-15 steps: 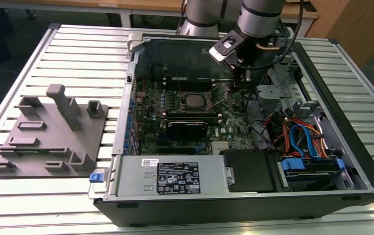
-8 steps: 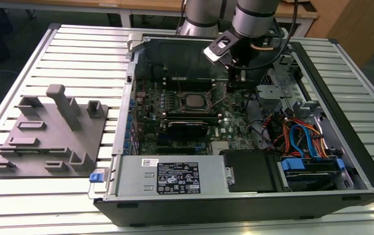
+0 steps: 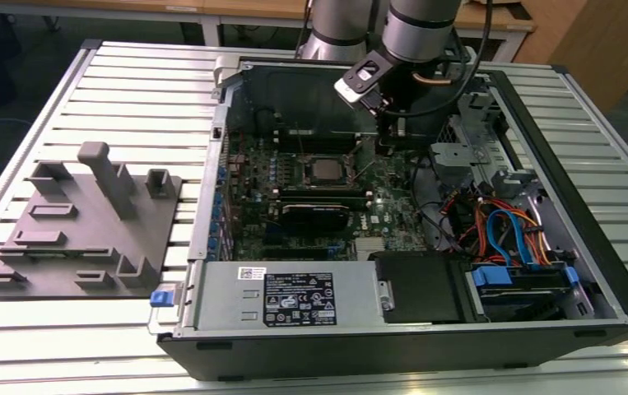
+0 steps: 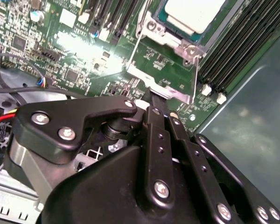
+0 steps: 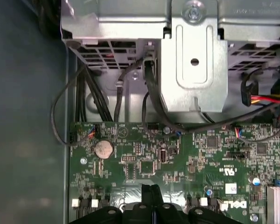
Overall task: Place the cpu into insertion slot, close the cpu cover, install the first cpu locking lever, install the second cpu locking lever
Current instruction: 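Close the cpu cover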
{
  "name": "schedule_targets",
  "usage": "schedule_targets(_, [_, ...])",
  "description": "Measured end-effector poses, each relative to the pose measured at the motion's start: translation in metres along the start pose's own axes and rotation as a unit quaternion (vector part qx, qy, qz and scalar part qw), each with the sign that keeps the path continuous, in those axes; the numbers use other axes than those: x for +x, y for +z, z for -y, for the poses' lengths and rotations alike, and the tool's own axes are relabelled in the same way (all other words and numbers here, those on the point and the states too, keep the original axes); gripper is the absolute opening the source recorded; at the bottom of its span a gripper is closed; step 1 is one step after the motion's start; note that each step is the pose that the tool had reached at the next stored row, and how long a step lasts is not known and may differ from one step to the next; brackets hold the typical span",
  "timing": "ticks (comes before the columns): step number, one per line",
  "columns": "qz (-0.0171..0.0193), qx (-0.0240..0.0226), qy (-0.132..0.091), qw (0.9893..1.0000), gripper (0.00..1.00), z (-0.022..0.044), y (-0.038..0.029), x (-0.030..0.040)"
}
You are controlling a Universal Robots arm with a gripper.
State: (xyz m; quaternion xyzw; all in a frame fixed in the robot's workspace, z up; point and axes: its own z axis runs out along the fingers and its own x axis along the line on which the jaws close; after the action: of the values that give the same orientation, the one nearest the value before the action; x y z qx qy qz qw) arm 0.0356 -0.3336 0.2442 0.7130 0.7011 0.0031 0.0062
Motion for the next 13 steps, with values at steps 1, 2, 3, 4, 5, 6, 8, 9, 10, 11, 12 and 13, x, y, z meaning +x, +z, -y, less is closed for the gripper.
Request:
schedule_targets(1, [0.0000,0.0000,0.000,1.0000,0.10,0.0015,0.0000,0.0000])
schedule_targets(2, [0.0000,0.0000,0.000,1.0000,0.10,0.0029,0.0000,-0.0001])
schedule_targets(3, [-0.0001,0.0000,0.000,1.0000,0.10,0.0042,0.0000,0.0000])
schedule_targets(4, [-0.0001,0.0000,0.000,1.0000,0.10,0.0054,0.0000,-0.0001])
schedule_targets(5, [0.0000,0.0000,0.000,1.0000,0.10,0.0071,-0.0001,0.0001])
schedule_targets(6, [0.0000,0.0000,0.000,1.0000,0.10,0.0086,-0.0001,0.0001])
schedule_targets(8, [-0.0001,0.0000,0.000,1.0000,0.10,0.0099,-0.0001,0.0000])
schedule_targets(9, [-0.0001,0.0000,0.000,1.0000,0.10,0.0105,-0.0001,0.0000])
schedule_targets(10, [-0.0001,0.0000,0.000,1.0000,0.10,0.0109,-0.0001,0.0000])
schedule_targets(11, [-0.0001,0.0000,0.000,1.0000,0.10,0.0110,-0.0001,0.0000])
schedule_targets(12, [-0.0001,0.0000,0.000,1.0000,0.10,0.0111,-0.0001,0.0000])
schedule_targets(13, [-0.0001,0.0000,0.000,1.0000,0.10,0.0113,-0.0001,0.0000])
